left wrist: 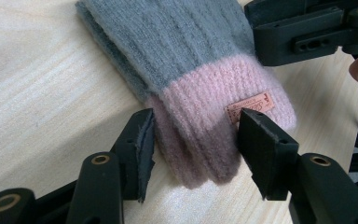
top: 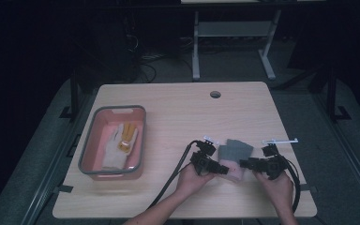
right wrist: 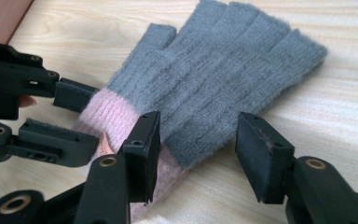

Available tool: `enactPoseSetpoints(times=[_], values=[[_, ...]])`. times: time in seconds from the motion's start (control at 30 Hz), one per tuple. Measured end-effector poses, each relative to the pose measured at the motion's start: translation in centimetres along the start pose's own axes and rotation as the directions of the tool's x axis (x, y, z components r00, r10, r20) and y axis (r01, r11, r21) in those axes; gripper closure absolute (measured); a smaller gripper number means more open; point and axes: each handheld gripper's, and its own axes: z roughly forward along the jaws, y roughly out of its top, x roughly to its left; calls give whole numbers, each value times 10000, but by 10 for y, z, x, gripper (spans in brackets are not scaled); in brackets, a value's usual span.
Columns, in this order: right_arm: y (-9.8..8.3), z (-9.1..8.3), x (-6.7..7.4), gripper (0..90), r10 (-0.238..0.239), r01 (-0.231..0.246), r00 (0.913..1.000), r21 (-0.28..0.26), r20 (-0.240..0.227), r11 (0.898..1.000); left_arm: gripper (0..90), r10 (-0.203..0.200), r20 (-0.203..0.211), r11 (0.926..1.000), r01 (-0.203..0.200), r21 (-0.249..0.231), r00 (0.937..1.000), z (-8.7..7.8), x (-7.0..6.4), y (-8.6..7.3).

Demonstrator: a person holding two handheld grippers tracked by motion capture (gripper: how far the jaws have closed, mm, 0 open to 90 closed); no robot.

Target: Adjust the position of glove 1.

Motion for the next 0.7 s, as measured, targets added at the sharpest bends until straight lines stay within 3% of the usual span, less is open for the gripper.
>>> enactPoseSetpoints(times=[0.37, 0.57, 0.7], values=[[-1, 10, -7, 471, 757, -753, 9964, 114, -376, 9971, 455, -263, 180, 9996, 261, 104, 9995, 2, 3, 2], [-2, 14, -8, 524, 1017, -1021, 9929, -20, -621, 9948, 489, -522, 421, 9984, 512, 233, 9978, 3, 7, 5], [-1, 18, -10, 612, 1276, -1275, 9871, 72, -966, 9918, 536, -828, 734, 9965, 817, 179, 9939, 3, 11, 5]])
